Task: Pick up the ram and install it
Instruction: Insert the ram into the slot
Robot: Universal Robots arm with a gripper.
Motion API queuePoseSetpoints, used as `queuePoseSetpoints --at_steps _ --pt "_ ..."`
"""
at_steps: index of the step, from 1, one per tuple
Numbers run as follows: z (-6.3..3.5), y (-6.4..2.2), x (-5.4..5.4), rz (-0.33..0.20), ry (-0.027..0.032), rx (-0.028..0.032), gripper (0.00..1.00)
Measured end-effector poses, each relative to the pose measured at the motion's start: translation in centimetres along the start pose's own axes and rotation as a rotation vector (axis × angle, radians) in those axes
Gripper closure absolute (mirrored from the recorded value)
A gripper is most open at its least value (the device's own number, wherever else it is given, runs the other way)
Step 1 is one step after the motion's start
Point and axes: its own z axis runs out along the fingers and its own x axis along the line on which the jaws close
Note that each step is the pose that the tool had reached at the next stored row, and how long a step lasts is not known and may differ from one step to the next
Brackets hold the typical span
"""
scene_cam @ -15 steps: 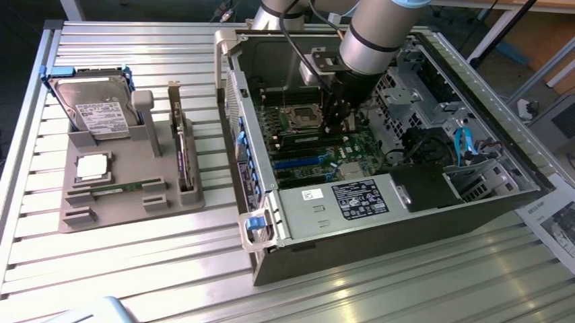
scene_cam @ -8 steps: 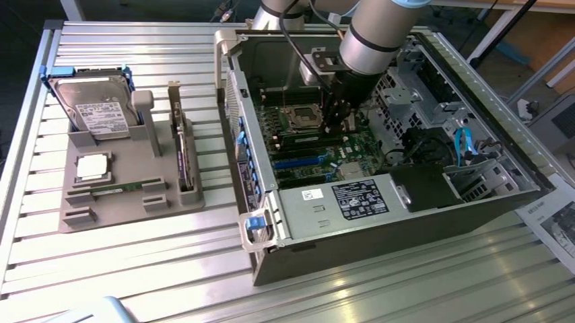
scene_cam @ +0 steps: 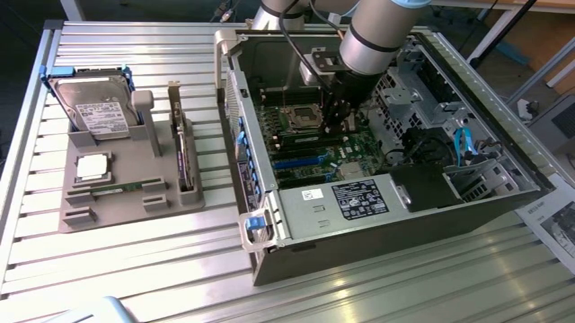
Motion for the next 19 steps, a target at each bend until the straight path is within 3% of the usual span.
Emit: queuePoseSetpoints --at_steps 19 --pt "-0.01 -0.02 0.01 0.009 -0.0004 0.0006 0.88"
